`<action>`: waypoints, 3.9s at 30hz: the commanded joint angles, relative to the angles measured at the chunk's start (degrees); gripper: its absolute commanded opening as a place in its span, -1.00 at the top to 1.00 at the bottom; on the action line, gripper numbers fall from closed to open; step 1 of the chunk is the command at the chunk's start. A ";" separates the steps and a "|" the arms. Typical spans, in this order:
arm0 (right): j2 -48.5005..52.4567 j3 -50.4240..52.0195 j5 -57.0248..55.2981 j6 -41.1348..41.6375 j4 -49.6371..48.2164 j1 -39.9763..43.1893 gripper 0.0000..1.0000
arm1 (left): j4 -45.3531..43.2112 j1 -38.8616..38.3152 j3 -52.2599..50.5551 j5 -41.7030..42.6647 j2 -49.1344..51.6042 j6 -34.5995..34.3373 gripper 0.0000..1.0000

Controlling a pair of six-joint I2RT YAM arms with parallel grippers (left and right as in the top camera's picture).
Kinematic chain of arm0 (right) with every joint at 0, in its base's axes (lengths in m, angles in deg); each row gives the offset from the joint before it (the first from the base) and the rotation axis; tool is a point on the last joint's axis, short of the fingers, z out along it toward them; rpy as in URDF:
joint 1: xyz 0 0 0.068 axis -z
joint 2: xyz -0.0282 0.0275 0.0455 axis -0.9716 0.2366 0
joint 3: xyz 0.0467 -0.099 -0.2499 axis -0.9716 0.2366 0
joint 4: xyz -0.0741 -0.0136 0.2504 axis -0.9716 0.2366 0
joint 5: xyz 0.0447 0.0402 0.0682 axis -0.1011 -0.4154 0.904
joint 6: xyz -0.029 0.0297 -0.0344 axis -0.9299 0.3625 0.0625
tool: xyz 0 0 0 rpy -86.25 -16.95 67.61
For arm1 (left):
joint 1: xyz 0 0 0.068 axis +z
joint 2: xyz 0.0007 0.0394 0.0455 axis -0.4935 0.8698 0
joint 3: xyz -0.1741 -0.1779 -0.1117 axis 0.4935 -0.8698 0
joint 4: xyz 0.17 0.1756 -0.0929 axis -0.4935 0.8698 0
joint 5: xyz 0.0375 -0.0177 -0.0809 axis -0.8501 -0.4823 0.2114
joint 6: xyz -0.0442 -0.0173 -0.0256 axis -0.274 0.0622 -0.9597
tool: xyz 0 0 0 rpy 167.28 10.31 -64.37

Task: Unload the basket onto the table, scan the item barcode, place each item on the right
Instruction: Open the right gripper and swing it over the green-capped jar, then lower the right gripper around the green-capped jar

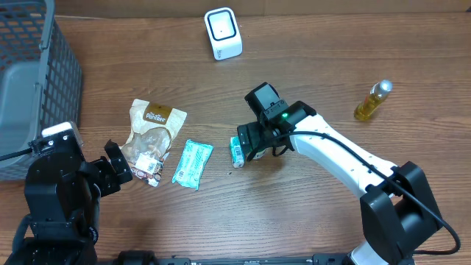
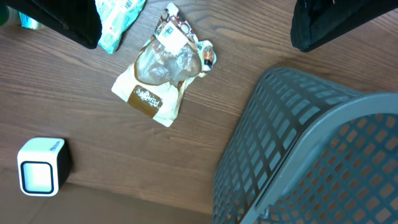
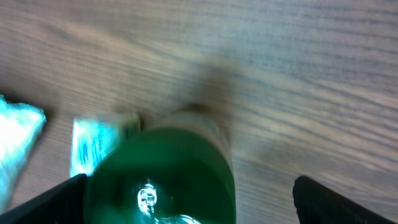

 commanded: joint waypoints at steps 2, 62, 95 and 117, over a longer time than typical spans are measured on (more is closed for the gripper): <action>0.11 -6.10 2.34 -5.77 2.54 0.02 -1.00 | -0.04 0.31 0.31 -0.61 -0.22 -0.15 -0.99; 1.86 0.92 4.66 -4.46 -3.13 0.04 -0.70 | -0.04 0.31 0.31 -0.61 -0.22 -0.15 -0.99; 1.81 -3.17 -13.60 11.17 3.98 0.15 -0.29 | -0.04 0.31 0.31 -0.61 -0.22 -0.13 -0.99; 1.84 -3.61 -7.54 15.78 5.64 2.43 -1.00 | -0.04 0.31 0.31 -0.61 -0.22 -0.15 -0.99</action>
